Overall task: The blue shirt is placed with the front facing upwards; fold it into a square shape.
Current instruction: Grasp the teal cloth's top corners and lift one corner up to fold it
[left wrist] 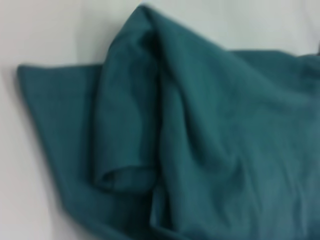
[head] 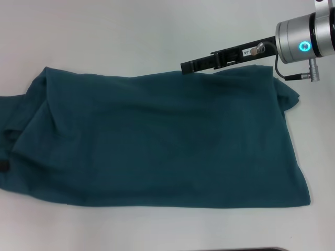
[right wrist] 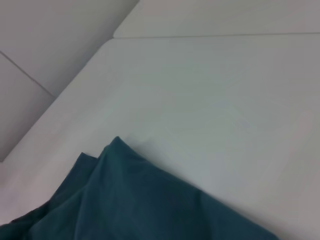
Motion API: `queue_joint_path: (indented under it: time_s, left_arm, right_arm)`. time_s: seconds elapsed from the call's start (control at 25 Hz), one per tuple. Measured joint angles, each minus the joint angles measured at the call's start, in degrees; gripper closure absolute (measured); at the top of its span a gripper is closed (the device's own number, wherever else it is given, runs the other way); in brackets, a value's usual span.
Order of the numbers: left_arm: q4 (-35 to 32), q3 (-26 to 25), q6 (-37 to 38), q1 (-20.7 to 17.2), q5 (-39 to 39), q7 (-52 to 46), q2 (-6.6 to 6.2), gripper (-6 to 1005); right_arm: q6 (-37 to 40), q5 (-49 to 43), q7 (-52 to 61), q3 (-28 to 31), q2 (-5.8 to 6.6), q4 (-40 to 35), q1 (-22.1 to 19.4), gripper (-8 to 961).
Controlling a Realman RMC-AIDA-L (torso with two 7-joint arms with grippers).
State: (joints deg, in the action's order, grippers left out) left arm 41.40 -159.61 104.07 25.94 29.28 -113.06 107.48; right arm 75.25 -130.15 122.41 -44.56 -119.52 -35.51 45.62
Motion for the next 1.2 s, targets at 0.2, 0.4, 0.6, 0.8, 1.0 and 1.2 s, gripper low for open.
queue_joint_path:
  time_s: [0.2, 0.4, 0.6, 0.8, 1.0, 1.2]
  left_arm:
    - [3.8, -0.4, 3.9, -0.8, 4.3, 0.9, 0.73, 958]
    - [5.7, 0.1, 6.1, -0.6, 6.0, 1.8, 1.91, 957]
    - [9.1, 0.2, 8.8, -0.4, 6.9, 2.3, 3.66, 957]
    - [13.7, 0.5, 11.3, -0.3, 8.1, 2.6, 5.67, 958]
    - [17.3, 3.5, 12.5, -0.2, 11.1, 1.8, 7.05, 958]
    - [20.9, 7.9, 12.8, 0.0, 14.0, 0.1, 8.46, 957]
  right_arm:
    - [1.0, 1.3, 0.0, -0.2, 0.07, 0.0, -0.1, 354]
    - [1.4, 1.4, 0.1, 0.0, 0.13, 0.0, -0.4, 355]
    - [1.5, 1.5, 0.8, -0.2, 0.27, 0.0, -0.4, 356]
    - [2.3, 1.5, 0.9, -0.1, 0.23, 0.0, -0.4, 357]
    - [2.9, 1.5, 1.0, -0.2, 0.2, 0.0, -0.6, 357]
    - [2.9, 1.0, 1.6, -0.3, 0.44, 0.0, -1.0, 358]
